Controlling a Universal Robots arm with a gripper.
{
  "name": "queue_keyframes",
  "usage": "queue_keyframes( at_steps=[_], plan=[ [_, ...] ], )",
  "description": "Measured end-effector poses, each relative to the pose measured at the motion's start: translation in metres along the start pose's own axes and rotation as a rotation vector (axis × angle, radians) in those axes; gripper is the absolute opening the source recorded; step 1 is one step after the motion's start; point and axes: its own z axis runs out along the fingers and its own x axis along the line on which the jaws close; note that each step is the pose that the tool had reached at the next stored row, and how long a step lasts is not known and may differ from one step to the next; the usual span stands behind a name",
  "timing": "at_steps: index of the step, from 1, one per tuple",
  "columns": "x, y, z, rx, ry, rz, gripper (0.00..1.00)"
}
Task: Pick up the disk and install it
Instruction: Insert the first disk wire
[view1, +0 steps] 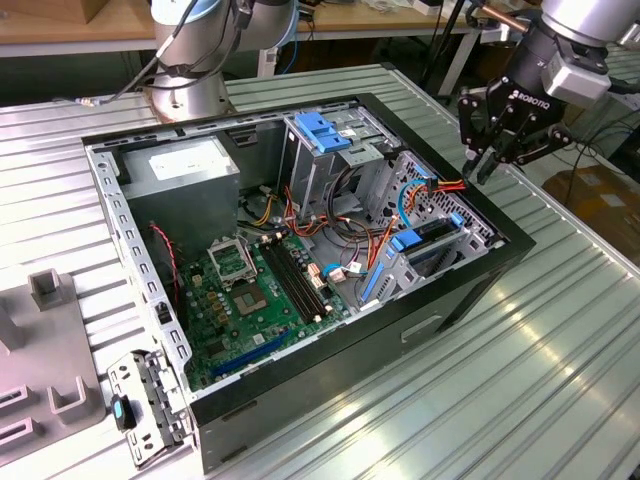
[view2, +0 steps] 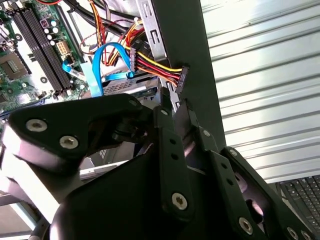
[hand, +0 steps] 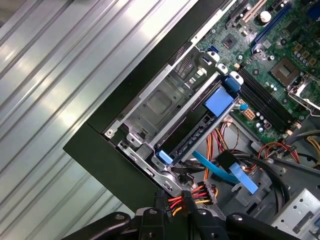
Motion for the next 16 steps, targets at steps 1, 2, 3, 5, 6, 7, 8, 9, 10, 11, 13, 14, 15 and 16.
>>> queue_keyframes(
  at_steps=[1, 2, 3, 5, 6, 7, 8, 9, 10, 11, 13, 14, 15, 16],
  plan=[
    [-0.0001, -0.0002, 0.0005, 0.0001, 0.0004, -0.004, 0.33],
    [-0.0002, -0.0003, 0.0011, 0.0002, 0.0005, -0.011, 0.33],
    [-0.0003, -0.0004, 0.0016, 0.0001, 0.0007, -0.017, 0.33],
    [-0.0003, -0.0004, 0.0029, -0.0008, 0.0010, -0.051, 0.33],
    [-0.0003, -0.0004, 0.0038, -0.0017, 0.0008, -0.086, 0.33],
    [-0.0003, -0.0005, 0.0044, -0.0027, 0.0009, -0.119, 0.33],
    [-0.0008, -0.0010, 0.0052, -0.0028, 0.0011, -0.136, 0.33],
    [-0.0018, -0.0019, 0.0057, -0.0028, 0.0013, -0.139, 0.33],
    [-0.0027, -0.0030, 0.0063, -0.0030, 0.0015, -0.148, 0.33],
    [-0.0030, -0.0034, 0.0068, -0.0033, 0.0014, -0.157, 0.33],
    [-0.0029, -0.0039, 0.0085, -0.0042, 0.0014, -0.189, 0.33],
    [-0.0026, -0.0044, 0.0103, -0.0046, 0.0016, -0.206, 0.33],
    [-0.0023, -0.0047, 0.0121, -0.0045, 0.0017, -0.208, 0.33],
    [-0.0021, -0.0050, 0.0133, -0.0044, 0.0020, -0.209, 0.33]
  ],
)
